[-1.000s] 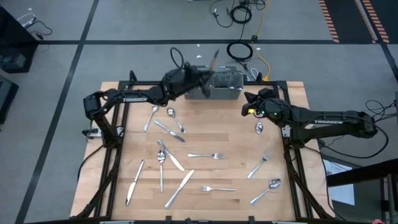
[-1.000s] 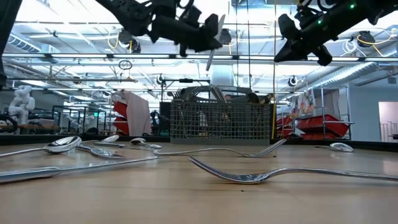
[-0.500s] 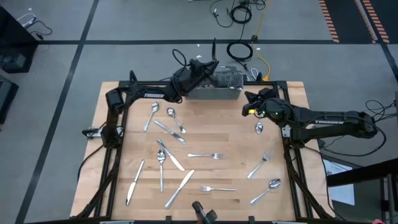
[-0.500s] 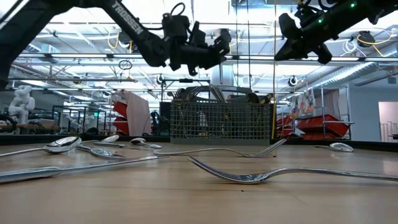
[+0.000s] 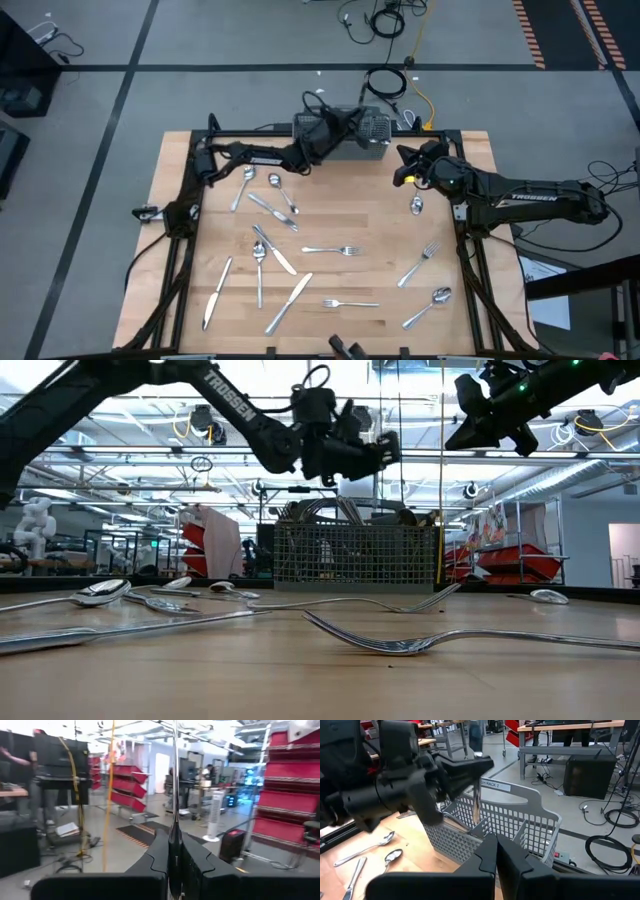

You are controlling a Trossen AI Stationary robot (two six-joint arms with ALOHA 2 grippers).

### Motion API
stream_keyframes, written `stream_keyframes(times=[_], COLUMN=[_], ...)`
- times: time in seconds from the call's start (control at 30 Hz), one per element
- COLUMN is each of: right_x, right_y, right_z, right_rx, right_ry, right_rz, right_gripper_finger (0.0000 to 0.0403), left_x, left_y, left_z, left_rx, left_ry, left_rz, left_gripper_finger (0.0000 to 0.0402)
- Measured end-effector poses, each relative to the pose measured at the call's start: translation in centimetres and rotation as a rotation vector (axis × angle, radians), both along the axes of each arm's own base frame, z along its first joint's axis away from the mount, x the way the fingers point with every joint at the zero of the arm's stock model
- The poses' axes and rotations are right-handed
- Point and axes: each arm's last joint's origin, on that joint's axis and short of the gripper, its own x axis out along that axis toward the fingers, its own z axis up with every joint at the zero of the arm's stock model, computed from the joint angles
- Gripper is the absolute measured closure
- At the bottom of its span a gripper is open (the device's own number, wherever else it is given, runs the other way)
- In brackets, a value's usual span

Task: Sort silverware
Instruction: Put the silver table knife into the silverware organizer

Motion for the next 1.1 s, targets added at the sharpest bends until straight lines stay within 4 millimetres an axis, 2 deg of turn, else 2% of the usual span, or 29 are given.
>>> stream_keyframes(times=[0.3,0.4,0.57,1.1], right_x=[0.1,0.1,-0.3,-2.1], right_y=[0.1,0.1,0.2,0.6], right_z=[0.0,0.0,0.4,1.9], right_rx=[0.015,0.019,0.014,-0.039], right_ry=[-0.004,-0.009,-0.031,-0.095], right_rz=[0.054,0.069,0.073,0.085], right_gripper_finger=[0.0403,0.0403,0.0403,0.0403], left_x=[2.9,3.4,3.7,3.9], left_y=[-0.7,-0.7,-0.7,-0.8], left_z=[-1.0,-1.4,-2.1,-2.9], left_rx=[0.057,0.043,-0.006,-0.015], left_ry=[0.119,0.101,0.077,0.092], left_rz=[0.181,0.19,0.226,0.219], left_gripper_finger=[0.0377,0.0377,0.0377,0.0377])
